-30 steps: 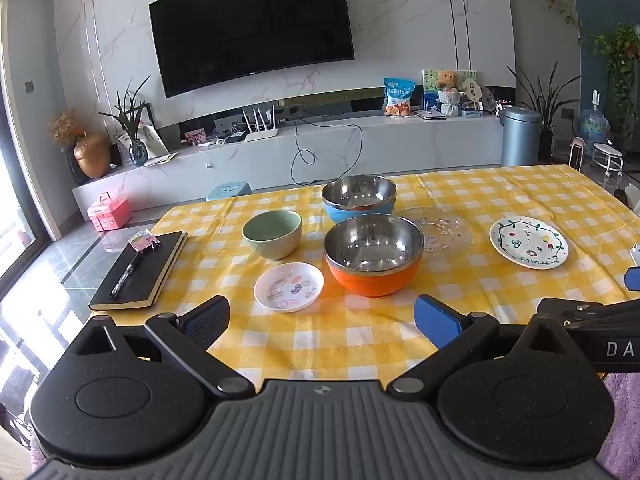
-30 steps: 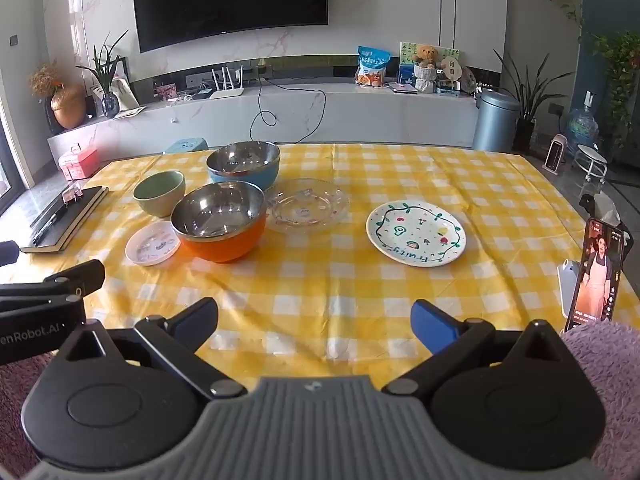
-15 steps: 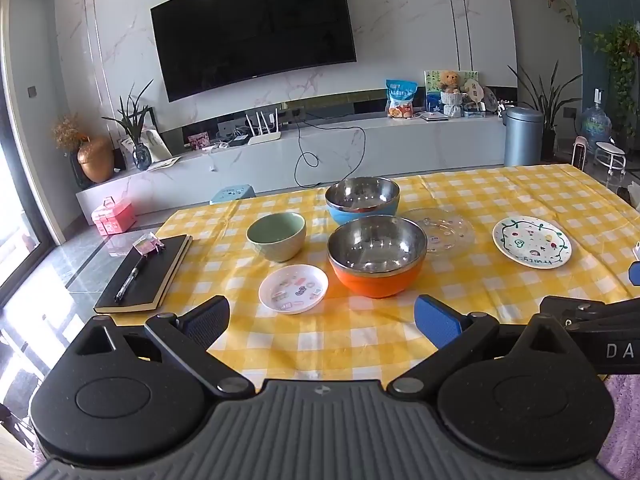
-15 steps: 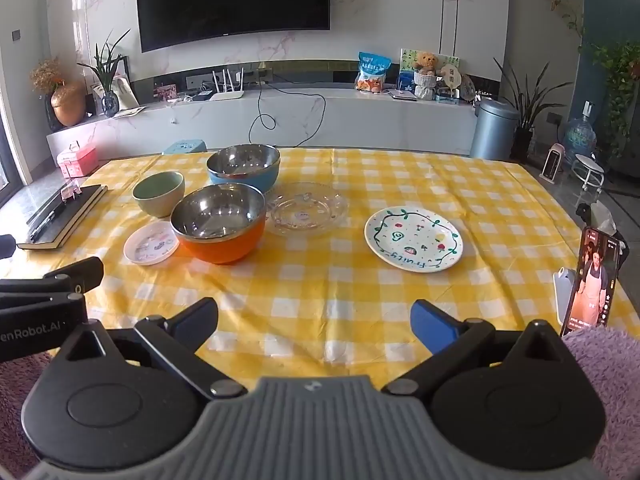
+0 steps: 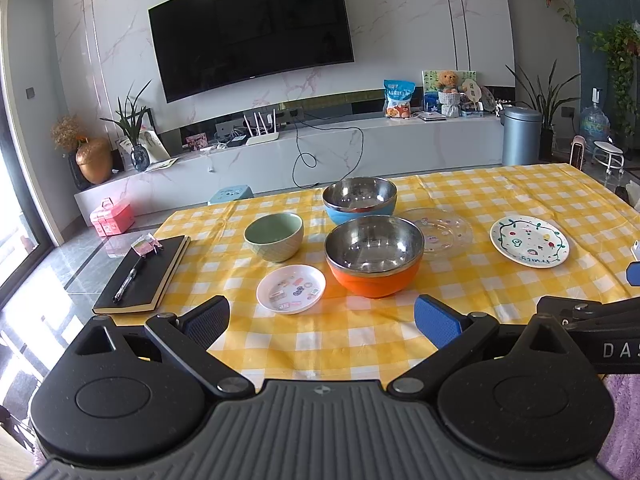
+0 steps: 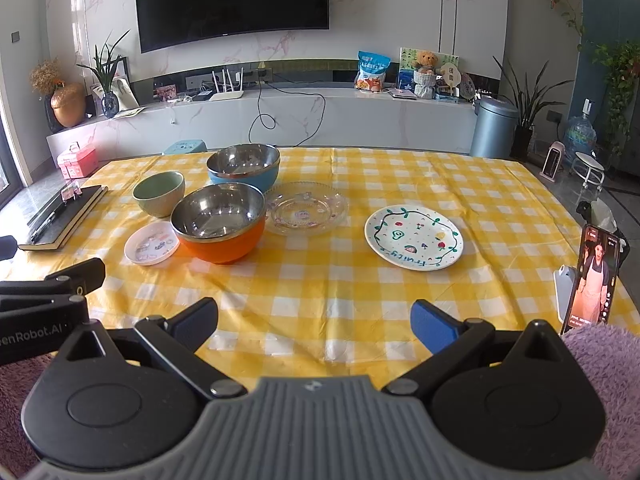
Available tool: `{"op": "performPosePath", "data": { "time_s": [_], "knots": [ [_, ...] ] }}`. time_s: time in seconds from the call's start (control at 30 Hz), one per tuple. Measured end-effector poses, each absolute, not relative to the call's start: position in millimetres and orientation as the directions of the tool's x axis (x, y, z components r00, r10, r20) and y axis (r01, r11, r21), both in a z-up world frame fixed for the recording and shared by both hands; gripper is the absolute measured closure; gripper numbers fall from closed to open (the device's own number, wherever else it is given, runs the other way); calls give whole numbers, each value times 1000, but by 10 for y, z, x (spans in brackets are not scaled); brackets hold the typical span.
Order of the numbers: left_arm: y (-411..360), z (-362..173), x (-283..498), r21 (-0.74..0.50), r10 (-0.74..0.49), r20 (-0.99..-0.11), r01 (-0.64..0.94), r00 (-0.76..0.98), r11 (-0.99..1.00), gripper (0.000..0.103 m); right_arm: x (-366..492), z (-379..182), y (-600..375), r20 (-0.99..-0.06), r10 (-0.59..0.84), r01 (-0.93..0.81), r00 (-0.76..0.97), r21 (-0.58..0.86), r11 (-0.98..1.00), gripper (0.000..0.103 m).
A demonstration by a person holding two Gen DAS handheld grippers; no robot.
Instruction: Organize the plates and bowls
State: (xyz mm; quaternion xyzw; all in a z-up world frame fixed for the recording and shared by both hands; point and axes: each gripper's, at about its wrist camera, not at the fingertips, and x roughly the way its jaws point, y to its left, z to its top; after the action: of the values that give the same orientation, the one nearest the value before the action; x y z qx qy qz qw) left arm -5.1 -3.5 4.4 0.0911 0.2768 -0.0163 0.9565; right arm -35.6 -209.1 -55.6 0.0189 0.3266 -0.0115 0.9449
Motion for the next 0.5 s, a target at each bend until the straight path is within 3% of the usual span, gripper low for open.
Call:
{"op": "performPosePath", "data": {
  "time_s": [0.5],
  "knots": [
    [-26,35,-43,166,18,-532,84,846,983,0,-353,-550,-2102,-617,-7,35,787,33,999,3]
  ]
}}
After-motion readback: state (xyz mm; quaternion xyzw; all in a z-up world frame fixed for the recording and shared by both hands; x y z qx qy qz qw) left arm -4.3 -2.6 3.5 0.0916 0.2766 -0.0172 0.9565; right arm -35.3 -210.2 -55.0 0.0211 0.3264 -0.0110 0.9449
